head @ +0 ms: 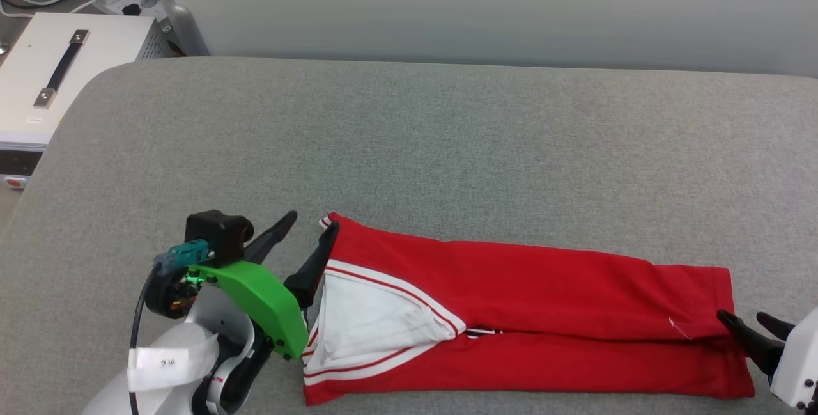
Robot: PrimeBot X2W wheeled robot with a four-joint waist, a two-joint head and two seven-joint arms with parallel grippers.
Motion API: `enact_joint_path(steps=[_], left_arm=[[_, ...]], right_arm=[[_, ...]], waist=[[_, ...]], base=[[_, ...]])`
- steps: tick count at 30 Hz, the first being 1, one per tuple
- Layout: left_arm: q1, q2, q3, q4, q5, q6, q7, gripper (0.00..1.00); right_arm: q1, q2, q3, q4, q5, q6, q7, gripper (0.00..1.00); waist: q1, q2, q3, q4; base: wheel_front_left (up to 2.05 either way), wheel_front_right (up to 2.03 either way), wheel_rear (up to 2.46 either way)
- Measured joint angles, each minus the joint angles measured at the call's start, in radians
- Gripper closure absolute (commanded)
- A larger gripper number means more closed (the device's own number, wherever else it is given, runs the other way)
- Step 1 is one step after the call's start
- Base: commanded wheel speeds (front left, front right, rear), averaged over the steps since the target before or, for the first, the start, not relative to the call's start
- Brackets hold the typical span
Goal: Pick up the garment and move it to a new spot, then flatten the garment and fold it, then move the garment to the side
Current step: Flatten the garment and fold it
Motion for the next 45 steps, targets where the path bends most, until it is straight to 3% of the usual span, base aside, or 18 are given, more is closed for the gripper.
enact_joint_path(steps=[6, 9, 12, 18, 24, 32, 45], left_arm=[[0.038, -0.041, 0.061, 0.025, 0.066, 0.012, -0.232, 0.00], [0.057, -0.071, 0.119, 0.026, 0.135, 0.014, -0.262, 0.00], [0.084, -0.126, 0.248, -0.033, 0.264, 0.012, -0.263, 0.00], [0.192, -0.265, 0.449, -0.134, 0.518, -0.072, -0.263, 0.00], [0.236, -0.362, 0.546, -0.161, 0.668, -0.162, -0.263, 0.00], [0.244, -0.418, 0.593, -0.157, 0.718, -0.208, -0.263, 0.00], [0.243, -0.421, 0.581, -0.143, 0.723, -0.214, -0.263, 0.00]], right_arm=[[0.038, 0.099, -0.135, -0.035, -0.065, 0.000, 0.128, 0.00], [0.042, 0.141, -0.196, -0.058, -0.110, 0.000, 0.168, 0.00], [0.041, 0.185, -0.253, -0.069, -0.146, 0.000, 0.205, 0.00], [0.016, 0.243, -0.338, -0.067, -0.208, 0.000, 0.265, 0.00], [-0.023, 0.277, -0.393, -0.039, -0.254, 0.000, 0.307, 0.00], [-0.045, 0.311, -0.417, 0.017, -0.273, 0.000, 0.332, 0.00], [-0.071, 0.332, -0.403, 0.093, -0.285, 0.000, 0.335, 0.00]], waist=[[0.0000, 0.0000, -0.004, 0.012], [0.0000, 0.0000, 0.002, 0.018], [0.0000, 0.0000, 0.010, 0.025], [0.0000, 0.0000, 0.033, 0.038], [0.0000, 0.0000, 0.052, 0.053], [0.0000, 0.0000, 0.072, 0.068], [0.0000, 0.0000, 0.091, 0.071]], base=[[0.00, 0.00, 0.00], [0.00, 0.00, 0.00], [0.00, 0.00, 0.00], [0.00, 0.00, 0.00], [0.00, 0.00, 0.00], [0.00, 0.00, 0.00], [0.00, 0.00, 0.00]])
